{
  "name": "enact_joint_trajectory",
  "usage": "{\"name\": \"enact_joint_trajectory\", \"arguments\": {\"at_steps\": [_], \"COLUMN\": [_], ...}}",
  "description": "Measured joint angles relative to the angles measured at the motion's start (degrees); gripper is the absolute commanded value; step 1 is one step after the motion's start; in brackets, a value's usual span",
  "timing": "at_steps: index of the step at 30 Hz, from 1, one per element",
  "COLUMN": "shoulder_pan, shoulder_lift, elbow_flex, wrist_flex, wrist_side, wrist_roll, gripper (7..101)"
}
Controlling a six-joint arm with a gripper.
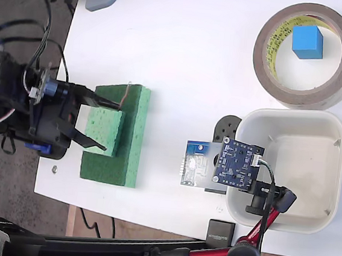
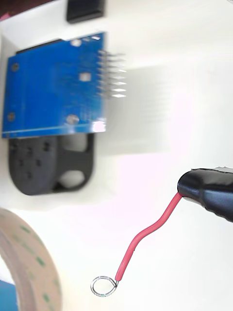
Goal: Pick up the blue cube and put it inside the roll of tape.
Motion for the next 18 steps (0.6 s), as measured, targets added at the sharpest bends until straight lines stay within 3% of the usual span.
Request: {"name": "enact_joint_trajectory", "arguments": {"at_steps": [6, 18], "shoulder_pan": [-0.6, -2.8], "shoulder_lift": [22.1, 24.3], "elbow_flex": [15.0, 21.2], "wrist_flex": [6.4, 4.1], "wrist_side": [0.3, 2.2], "wrist_roll": [1.7, 1.5], "gripper": [100.0, 100.3]}}
